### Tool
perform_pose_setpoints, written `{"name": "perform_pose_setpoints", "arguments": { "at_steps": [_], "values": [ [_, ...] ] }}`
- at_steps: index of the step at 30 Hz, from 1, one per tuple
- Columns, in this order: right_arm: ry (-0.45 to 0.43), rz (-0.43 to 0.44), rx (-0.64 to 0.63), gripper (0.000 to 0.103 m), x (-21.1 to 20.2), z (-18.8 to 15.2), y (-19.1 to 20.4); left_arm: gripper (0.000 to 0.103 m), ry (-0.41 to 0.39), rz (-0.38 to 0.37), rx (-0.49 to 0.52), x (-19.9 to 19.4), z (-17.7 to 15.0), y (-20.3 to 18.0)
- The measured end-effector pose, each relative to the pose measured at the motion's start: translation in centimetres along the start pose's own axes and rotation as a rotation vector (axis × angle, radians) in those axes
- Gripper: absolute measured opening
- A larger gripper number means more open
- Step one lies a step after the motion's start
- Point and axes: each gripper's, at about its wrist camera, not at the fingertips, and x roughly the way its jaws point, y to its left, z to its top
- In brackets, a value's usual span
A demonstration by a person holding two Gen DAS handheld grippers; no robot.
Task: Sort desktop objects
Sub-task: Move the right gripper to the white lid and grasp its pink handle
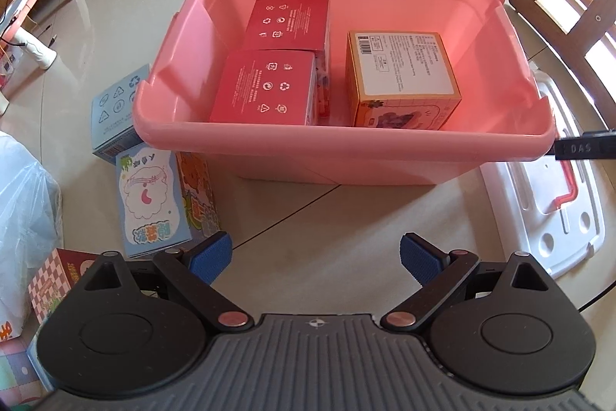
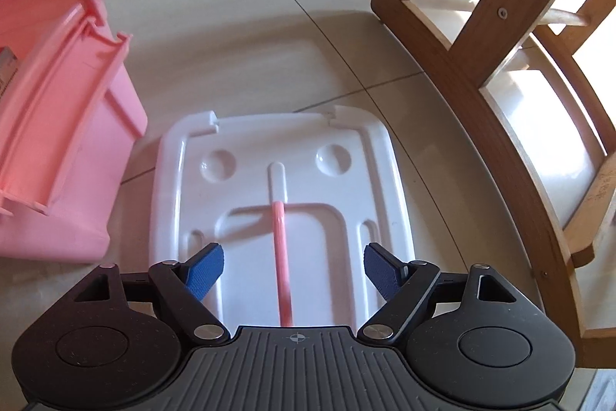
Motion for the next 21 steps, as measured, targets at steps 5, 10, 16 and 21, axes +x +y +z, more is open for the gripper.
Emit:
{"name": "perform_pose_setpoints", "arguments": {
  "at_steps": [5, 10, 16, 21],
  "values": [
    [0.045, 0.039, 0.037, 0.043, 1.3, -0.8, -0.8, 0.096, -0.007, -0.01, 0.008, 0.0, 0.2, -0.4],
    [0.062, 0.056, 0.015, 0.016, 1.7, -0.8, -0.5, 0.096, 0.002, -0.008, 0.012, 0.1, 0.3, -0.5],
    [0.056, 0.062, -0.043, 0.006, 1.3, -0.4, 0.1, 0.096, 0.007, -0.008, 0.013, 0.0, 0.3, -0.4],
    [0.046, 0.056, -0.077, 0.005, 0.1, -0.3, 0.0, 0.096, 0.001, -0.007, 0.004, -0.3, 0.3, -0.3]
  ]
}}
